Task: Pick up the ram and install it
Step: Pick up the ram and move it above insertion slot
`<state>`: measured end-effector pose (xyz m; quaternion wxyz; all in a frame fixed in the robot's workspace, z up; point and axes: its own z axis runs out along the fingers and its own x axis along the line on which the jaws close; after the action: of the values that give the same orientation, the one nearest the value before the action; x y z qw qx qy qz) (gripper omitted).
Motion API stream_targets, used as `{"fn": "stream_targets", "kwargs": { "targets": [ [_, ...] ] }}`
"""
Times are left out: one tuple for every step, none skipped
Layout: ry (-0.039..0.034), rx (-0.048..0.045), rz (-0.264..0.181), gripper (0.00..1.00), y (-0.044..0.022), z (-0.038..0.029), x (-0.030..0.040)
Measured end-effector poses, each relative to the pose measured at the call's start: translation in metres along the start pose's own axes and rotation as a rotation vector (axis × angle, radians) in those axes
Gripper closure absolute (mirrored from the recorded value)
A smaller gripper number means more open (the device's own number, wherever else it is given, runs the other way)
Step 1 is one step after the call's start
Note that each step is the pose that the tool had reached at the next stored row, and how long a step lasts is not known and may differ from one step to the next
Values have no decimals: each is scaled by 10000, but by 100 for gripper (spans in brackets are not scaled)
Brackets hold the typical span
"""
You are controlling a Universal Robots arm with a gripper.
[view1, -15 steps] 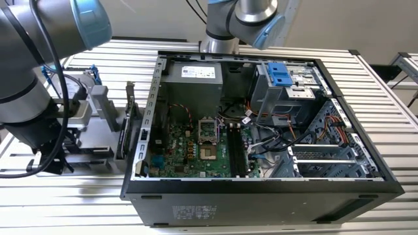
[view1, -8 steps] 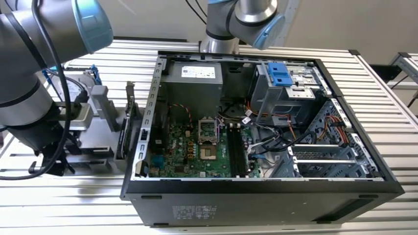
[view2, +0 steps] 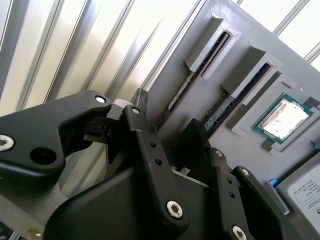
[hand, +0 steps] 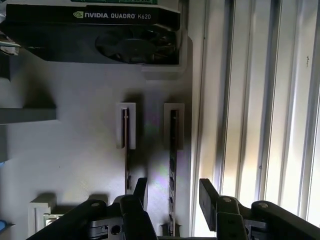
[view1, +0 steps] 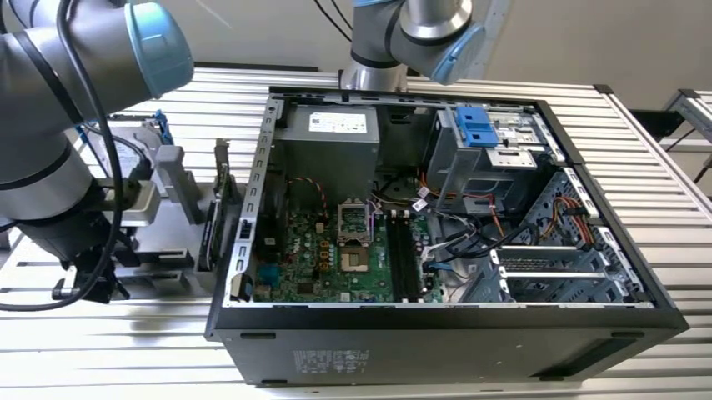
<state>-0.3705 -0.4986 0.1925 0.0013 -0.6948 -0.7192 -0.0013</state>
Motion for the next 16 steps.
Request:
{"fn": "stream_targets", "kwargs": {
  "targets": [
    [-1,2,1,0,0,7,-2],
    [-1,2,1,0,0,13,-5],
    [-1,2,2,0,0,20,-7],
    [-1,4,2,0,-1,24,-8],
    [-2,4,2,0,-1,24,-8],
    [-3,5,3,0,-1,23,-8],
    [-2,5,3,0,-1,24,-8],
    [-2,4,2,0,0,25,-8],
    [-1,3,2,0,-1,26,-8],
    [-1,3,2,0,-1,26,-8],
    [-1,3,2,0,0,27,-8],
    [-1,4,2,0,-1,27,-8],
    [-1,3,2,100,0,28,-8],
    [-1,3,2,100,0,28,-8],
    [-1,3,2,100,0,28,-8],
    [-1,3,2,100,0,29,-8]
  ]
}}
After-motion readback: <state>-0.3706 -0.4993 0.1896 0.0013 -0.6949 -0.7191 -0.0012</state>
